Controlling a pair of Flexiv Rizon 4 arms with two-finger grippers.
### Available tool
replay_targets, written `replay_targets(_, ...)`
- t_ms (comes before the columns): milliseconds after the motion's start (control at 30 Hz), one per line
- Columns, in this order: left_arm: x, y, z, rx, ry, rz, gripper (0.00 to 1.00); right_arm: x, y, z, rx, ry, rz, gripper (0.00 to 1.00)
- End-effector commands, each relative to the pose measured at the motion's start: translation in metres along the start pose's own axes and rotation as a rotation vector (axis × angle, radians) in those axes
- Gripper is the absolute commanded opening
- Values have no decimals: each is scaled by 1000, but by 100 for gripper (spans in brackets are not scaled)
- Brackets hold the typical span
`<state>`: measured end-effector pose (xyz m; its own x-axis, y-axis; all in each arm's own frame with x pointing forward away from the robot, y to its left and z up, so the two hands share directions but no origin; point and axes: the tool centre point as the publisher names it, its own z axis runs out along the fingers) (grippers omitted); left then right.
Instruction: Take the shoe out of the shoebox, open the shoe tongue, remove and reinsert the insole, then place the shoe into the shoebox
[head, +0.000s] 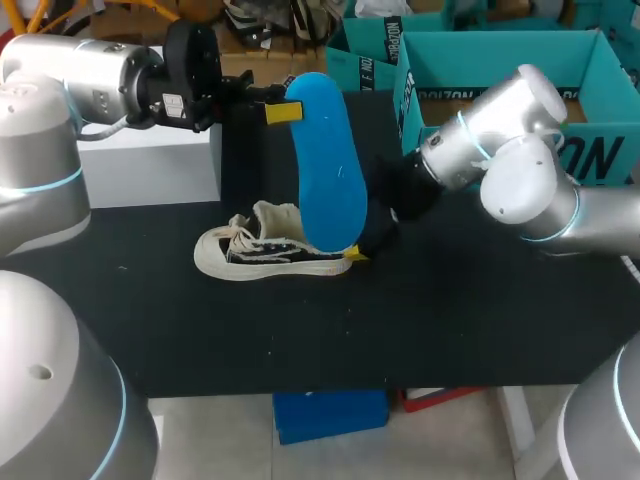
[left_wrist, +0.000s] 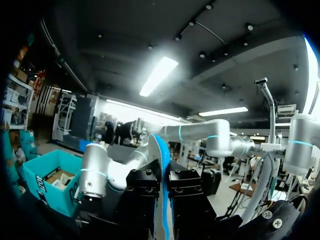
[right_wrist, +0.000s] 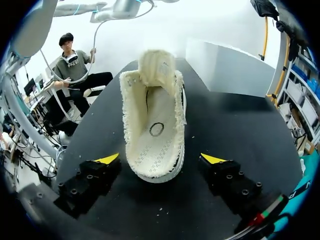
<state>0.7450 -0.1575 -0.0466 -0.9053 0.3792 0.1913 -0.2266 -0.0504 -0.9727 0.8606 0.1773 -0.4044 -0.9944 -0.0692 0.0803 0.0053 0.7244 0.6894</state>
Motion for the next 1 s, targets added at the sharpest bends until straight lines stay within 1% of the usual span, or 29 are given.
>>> replay_targets(33, 0, 1, 1, 1, -4, 2, 0, -1, 8, -19, 334, 30, 22, 100)
replay_targets(167, 0, 1, 1, 1, -4, 2, 0, -2, 11, -25, 415, 30, 50, 100)
replay_targets(267, 0, 1, 1, 1, -4, 2, 0, -2, 14, -30, 495, 23, 67, 100)
replay_targets(333, 0, 1, 1, 1, -4, 2, 0, -2, 17, -32, 516, 17, 79, 100)
replay_targets(433, 0, 1, 1, 1, -4, 2, 0, -3, 20, -35, 567, 7, 89, 100)
replay_targets(600, 0, 1, 1, 1, -4, 2, 0, -4, 27, -37, 618, -26, 102, 100)
replay_targets(667, 0, 1, 1, 1, -4, 2, 0, -4, 30, -37, 625, -36, 101, 100)
replay_targets(733, 0, 1, 1, 1, -4, 2, 0, -5, 33, -35, 634, -52, 93, 100)
replay_targets(1000, 0, 1, 1, 1, -4, 2, 0, -8, 44, -27, 683, -59, 51, 100)
